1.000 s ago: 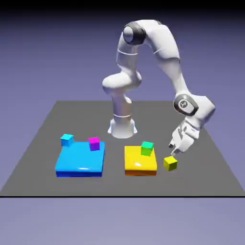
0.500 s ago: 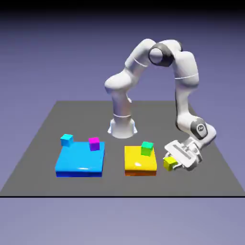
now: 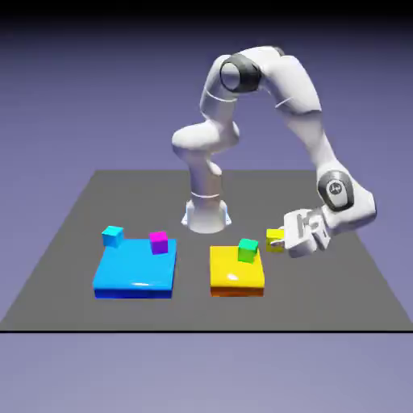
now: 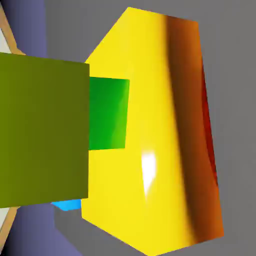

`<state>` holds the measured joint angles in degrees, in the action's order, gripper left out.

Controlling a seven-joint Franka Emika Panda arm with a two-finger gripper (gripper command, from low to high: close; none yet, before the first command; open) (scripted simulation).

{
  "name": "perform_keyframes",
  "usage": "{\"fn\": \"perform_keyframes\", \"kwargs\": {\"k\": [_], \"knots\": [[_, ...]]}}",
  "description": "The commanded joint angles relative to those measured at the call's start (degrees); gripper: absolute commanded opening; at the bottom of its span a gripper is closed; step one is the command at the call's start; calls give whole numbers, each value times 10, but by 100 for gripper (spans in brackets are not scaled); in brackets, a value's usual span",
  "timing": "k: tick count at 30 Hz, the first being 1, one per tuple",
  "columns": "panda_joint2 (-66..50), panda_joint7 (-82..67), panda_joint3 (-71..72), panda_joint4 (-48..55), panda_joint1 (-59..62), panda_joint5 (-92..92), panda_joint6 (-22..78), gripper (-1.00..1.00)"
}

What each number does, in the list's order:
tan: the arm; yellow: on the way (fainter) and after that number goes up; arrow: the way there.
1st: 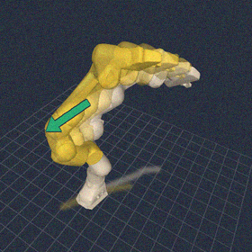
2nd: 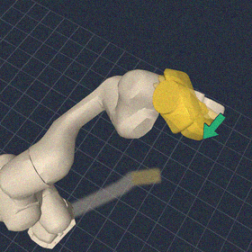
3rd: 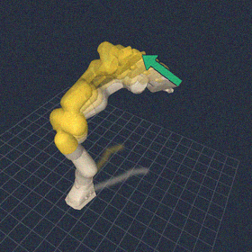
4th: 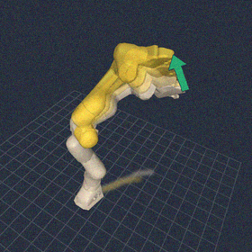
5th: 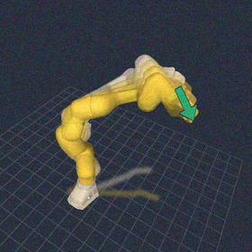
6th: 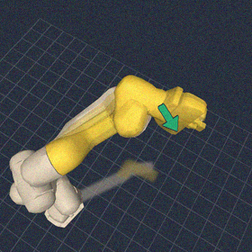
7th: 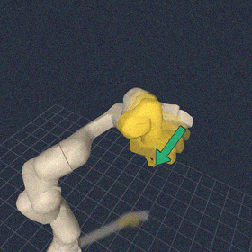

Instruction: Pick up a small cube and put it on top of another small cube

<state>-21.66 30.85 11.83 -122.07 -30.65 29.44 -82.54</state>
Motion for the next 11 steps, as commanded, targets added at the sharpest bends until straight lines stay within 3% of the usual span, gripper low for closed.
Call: {"fn": "perform_keyframes", "kwargs": {"k": [1, 3, 7, 8, 11], "knots": [[9, 4, 8, 1, 21, -15, 15, -100], [16, 7, 14, 2, 38, -28, 26, -100], [15, 24, 0, -79, 57, -5, -55, -100], [15, 24, 0, -79, 57, -5, -55, 100], [16, 15, 7, -38, 47, -17, -13, 100]]}}
